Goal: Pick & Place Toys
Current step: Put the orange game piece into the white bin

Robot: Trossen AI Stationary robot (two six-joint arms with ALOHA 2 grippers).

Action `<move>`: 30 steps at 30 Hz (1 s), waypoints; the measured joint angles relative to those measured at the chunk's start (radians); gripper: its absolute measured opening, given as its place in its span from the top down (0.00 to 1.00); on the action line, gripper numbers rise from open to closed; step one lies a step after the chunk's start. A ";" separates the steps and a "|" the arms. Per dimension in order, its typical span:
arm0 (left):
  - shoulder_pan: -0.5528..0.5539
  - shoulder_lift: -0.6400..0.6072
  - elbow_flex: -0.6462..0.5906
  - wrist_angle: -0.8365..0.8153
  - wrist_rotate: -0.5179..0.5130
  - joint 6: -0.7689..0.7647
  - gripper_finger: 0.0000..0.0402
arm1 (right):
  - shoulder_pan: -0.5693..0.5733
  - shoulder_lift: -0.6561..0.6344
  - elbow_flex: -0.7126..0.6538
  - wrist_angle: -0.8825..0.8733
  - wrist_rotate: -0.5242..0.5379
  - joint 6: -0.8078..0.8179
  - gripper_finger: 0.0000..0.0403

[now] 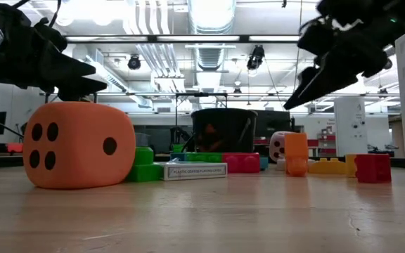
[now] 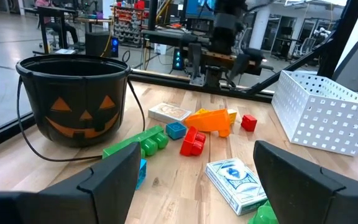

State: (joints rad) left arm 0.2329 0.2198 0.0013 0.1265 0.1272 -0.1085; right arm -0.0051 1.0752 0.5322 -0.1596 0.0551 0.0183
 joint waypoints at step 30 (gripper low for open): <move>0.000 0.000 0.000 -0.027 -0.004 -0.007 0.22 | 0.061 0.563 0.598 -0.670 -0.048 0.150 0.16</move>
State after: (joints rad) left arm 0.2329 0.2199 0.0013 0.0994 0.1232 -0.1154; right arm 0.0563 1.6381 1.1297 -0.8294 0.0070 0.1681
